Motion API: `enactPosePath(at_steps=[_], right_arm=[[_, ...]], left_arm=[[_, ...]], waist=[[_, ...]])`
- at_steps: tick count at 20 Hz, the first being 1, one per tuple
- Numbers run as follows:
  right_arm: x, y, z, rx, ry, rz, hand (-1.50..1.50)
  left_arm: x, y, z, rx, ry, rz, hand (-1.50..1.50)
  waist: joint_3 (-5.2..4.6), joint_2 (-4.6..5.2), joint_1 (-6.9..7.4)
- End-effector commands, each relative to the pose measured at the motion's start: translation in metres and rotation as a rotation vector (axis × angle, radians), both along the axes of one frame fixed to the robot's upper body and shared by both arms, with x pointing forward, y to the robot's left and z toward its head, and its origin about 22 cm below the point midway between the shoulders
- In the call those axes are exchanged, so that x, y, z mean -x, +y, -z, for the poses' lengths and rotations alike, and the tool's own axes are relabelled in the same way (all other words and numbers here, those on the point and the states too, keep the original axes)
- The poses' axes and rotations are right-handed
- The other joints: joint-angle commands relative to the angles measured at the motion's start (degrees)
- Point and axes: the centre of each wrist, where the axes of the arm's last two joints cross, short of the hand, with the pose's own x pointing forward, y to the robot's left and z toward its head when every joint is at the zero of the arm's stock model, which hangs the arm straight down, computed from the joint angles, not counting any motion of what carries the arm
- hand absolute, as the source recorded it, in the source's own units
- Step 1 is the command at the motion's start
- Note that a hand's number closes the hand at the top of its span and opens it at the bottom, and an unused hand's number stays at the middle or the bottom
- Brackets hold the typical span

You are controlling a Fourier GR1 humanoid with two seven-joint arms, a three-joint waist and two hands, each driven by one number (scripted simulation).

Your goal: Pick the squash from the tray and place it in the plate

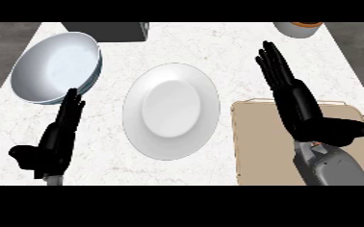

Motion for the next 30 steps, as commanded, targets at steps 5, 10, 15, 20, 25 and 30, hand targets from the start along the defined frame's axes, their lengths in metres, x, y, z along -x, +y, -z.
enactPosePath(at_steps=[5, 10, 15, 20, 25, 30], right_arm=[[0.008, -0.085, -0.006, -0.467, 0.017, 0.150, -1.50], [0.037, -0.165, 0.023, -0.180, -0.095, 0.704, -1.50], [0.094, -0.148, 0.052, -0.363, -0.220, 0.792, -1.50], [0.140, -0.168, 0.028, -0.226, -0.120, 0.617, -1.50], [0.149, -0.199, 0.011, 0.088, 0.059, 0.528, -1.50], [0.142, -0.217, -0.010, 0.306, 0.235, 0.509, -1.50]], left_arm=[[0.001, 0.061, -0.012, -0.332, -0.007, -0.060, 0.00], [0.021, 0.069, -0.001, -0.372, 0.061, -0.020, 0.00], [0.009, 0.073, -0.003, -0.379, 0.042, -0.025, 0.00], [0.012, 0.077, 0.002, -0.386, 0.046, -0.009, 0.00], [0.010, 0.059, 0.011, -0.379, 0.037, 0.004, 0.00], [0.013, 0.064, 0.009, -0.384, 0.050, 0.014, 0.00]], waist=[[0.00, 1.27, -1.68], [-0.28, 1.08, -1.30], [-0.42, 0.99, -0.99], [-0.48, 1.10, -0.05], [-0.58, 1.29, -0.24], [-0.55, 1.41, 0.83]])
